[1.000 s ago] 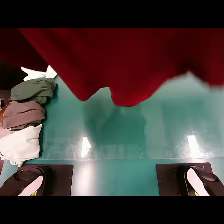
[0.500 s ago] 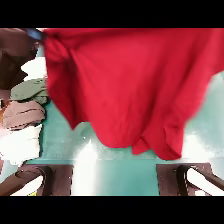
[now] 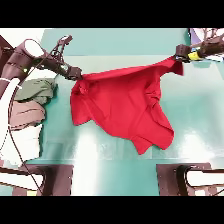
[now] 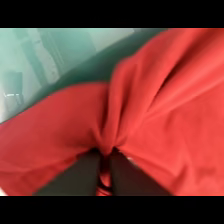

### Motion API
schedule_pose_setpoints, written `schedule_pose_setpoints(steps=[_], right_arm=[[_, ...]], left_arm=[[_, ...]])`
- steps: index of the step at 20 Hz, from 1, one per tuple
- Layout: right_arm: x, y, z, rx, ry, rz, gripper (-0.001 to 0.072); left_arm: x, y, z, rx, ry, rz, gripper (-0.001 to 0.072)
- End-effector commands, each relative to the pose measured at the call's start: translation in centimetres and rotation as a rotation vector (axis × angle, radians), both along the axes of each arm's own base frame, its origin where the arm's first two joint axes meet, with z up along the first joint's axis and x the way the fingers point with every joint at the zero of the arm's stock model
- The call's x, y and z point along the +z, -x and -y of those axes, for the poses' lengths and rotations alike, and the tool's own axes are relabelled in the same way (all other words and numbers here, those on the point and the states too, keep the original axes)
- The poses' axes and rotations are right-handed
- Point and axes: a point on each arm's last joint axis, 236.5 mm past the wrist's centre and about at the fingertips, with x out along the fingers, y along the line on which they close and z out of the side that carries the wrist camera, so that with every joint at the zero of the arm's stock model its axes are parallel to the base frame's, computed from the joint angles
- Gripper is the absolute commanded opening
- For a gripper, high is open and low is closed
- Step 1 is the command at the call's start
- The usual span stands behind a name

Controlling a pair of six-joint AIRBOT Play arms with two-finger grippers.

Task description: Fold the shirts.

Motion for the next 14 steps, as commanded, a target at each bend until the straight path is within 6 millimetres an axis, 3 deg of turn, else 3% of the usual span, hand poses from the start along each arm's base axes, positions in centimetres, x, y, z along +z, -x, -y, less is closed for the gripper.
schedule_pose_setpoints(steps=[1, 2, 5, 7, 8, 10, 14], right_arm=[[-3.1, -1.8, -0.7, -0.017, -0.001, -0.016, 0.0371], [-3.2, -1.8, -0.2, -0.025, -0.002, -0.022, 0.0500], [-2.4, 0.5, 1.0, -0.016, 0.003, -0.077, 0.0494], [-2.0, 4.1, 1.2, 0.052, 0.022, -0.170, 0.0481], [-1.9, 6.2, 1.0, 0.099, 0.033, -0.229, 0.0445], [-1.8, 9.7, 0.5, 0.162, 0.042, -0.306, 0.0445], [-3.0, 14.2, -0.5, 0.175, 0.035, -0.349, 0.0441]], left_arm=[[-0.6, -2.2, -1.1, 0.063, 0.018, 0.012, 0.0595], [0.3, -2.6, -1.8, 0.085, 0.026, 0.015, 0.0593], [3.2, -1.7, -5.5, 0.105, 0.036, -0.040, 0.0592], [3.5, -0.5, -8.9, 0.159, 0.037, -0.094, 0.0591], [2.9, 0.2, -10.8, 0.212, 0.044, -0.130, 0.0591], [0.6, 2.9, -13.0, 0.267, 0.051, -0.220, 0.0592], [-5.4, 10.2, -12.4, 0.279, 0.060, -0.374, 0.0592]])
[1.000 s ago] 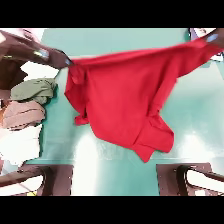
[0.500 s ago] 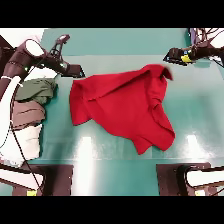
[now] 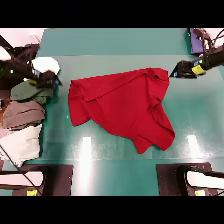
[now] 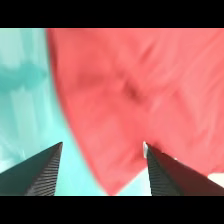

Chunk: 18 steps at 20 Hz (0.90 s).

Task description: Fold the shirts.

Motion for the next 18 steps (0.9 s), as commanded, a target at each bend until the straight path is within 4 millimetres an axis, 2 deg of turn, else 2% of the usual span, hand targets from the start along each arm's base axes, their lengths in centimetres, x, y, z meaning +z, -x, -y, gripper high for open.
schedule_pose_setpoints(steps=[1, 3, 5, 8, 11, 16, 18], right_arm=[[-1.2, 4.6, -1.0, 0.037, -0.002, -0.065, 0.0440], [-2.1, 6.0, -1.1, 0.024, -0.004, -0.062, 0.0431], [-2.4, 7.1, -2.0, 0.013, -0.049, -0.057, 0.0432], [-2.3, 7.6, -3.3, -0.013, -0.143, -0.038, 0.0432], [-2.2, 7.6, -3.7, -0.011, -0.160, -0.042, 0.0432], [-2.3, 7.9, -4.3, 0.010, -0.160, -0.048, 0.0432], [-2.3, 8.0, -4.3, 0.011, -0.160, -0.051, 0.0432]], left_arm=[[-4.5, 5.9, 0.3, 0.047, 0.039, -0.102, 0.0593], [-6.9, 8.2, 0.9, 0.101, 0.056, -0.110, 0.0592], [-8.6, 10.5, 2.5, 0.120, 0.119, -0.153, 0.0592], [-11.0, 13.1, 3.6, 0.145, 0.163, -0.224, 0.0592], [-12.2, 13.8, 3.8, 0.181, 0.176, -0.239, 0.0592], [-11.7, 12.9, 5.1, 0.181, 0.226, -0.197, 0.0592], [-11.8, 13.0, 6.5, 0.138, 0.210, -0.184, 0.0591]])
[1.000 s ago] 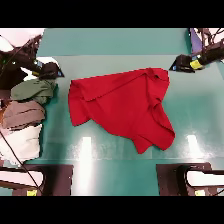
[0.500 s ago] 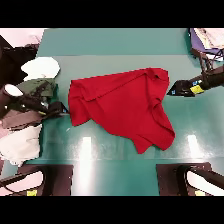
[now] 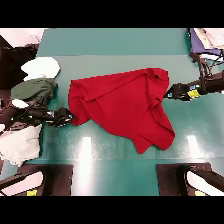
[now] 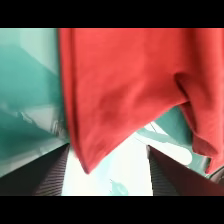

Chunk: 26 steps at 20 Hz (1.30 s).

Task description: Fold the shirts.

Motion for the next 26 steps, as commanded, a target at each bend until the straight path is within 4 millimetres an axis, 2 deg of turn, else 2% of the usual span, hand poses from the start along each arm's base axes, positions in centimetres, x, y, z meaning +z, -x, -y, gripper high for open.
schedule_pose_setpoints(steps=[1, 3, 4, 5, 6, 8, 10, 14, 16, 19, 21, 23, 26], right_arm=[[0.0, 0.3, -0.2, 0.006, -0.007, -0.007, 0.0431], [-0.1, 0.7, -0.2, 0.015, -0.006, -0.025, 0.0431], [-0.2, 1.1, -0.1, 0.018, -0.004, -0.039, 0.0431], [-0.3, 1.4, 0.2, 0.017, -0.001, -0.054, 0.0432], [-0.4, 1.7, 0.7, 0.013, -0.001, -0.072, 0.0431], [-0.6, 2.8, 1.6, 0.005, -0.007, -0.124, 0.0432], [-1.7, 4.4, 2.7, -0.018, -0.015, -0.179, 0.0432], [-6.7, 9.5, 5.2, -0.189, -0.063, -0.309, 0.0432], [-9.2, 12.2, 5.9, -0.280, -0.096, -0.372, 0.0432], [-12.0, 15.3, 6.2, -0.393, -0.140, -0.438, 0.0432], [-13.3, 16.5, 5.8, -0.413, -0.149, -0.456, 0.0432], [-14.4, 17.3, 5.1, -0.417, -0.151, -0.470, 0.0431], [-15.8, 17.6, 4.5, -0.402, -0.129, -0.461, 0.0431]], left_arm=[[-0.6, -0.2, 1.8, -0.045, -0.027, 0.040, 0.0592], [-0.7, -0.3, 2.7, -0.049, -0.039, 0.047, 0.0590], [-0.7, -0.3, 2.7, -0.032, -0.035, 0.034, 0.0488], [-0.6, -0.3, 2.7, -0.043, -0.038, 0.037, 0.0209], [-0.4, -0.3, 2.7, -0.068, -0.040, 0.050, 0.0017], [0.9, -0.9, 2.9, -0.102, -0.034, 0.067, 0.0022], [2.8, -1.9, 2.7, -0.162, -0.054, 0.103, 0.0022], [7.1, -4.0, 2.4, -0.250, -0.081, 0.183, 0.0022], [8.3, -4.9, 2.4, -0.252, -0.084, 0.216, 0.0022], [8.5, -5.2, 2.4, -0.247, -0.086, 0.227, 0.0022], [8.5, -5.2, 2.4, -0.247, -0.085, 0.226, 0.0022], [8.5, -5.2, 2.4, -0.249, -0.084, 0.224, 0.0022], [8.5, -4.9, 2.5, -0.257, -0.080, 0.215, 0.0022]])
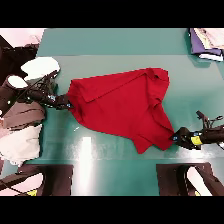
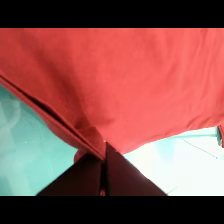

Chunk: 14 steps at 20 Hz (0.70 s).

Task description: Fold the shirts.

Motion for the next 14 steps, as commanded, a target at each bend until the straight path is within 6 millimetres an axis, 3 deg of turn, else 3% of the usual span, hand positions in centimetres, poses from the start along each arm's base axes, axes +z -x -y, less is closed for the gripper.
schedule_pose_setpoints(steps=[1, 3, 9, 12, 14], right_arm=[[-1.7, 0.3, -0.6, 0.006, 0.024, 0.013, 0.0431], [-1.7, -0.3, -0.7, 0.032, 0.047, 0.040, 0.0363], [-1.7, -0.3, -0.1, 0.046, 0.083, 0.039, 0.0362], [-0.1, -0.1, 0.5, 0.056, 0.070, 0.030, 0.0362], [0.8, -0.4, 2.1, 0.027, 0.099, 0.034, 0.0362]], left_arm=[[0.1, 0.4, 0.1, -0.013, 0.002, -0.010, 0.0022], [0.1, 0.4, 0.1, -0.014, 0.003, -0.012, 0.0023], [0.1, 0.8, 0.2, -0.025, 0.006, -0.026, 0.0022], [0.1, 1.0, 0.2, -0.030, 0.005, -0.032, 0.0022], [0.1, 1.0, 0.2, -0.029, 0.004, -0.031, 0.0022]])
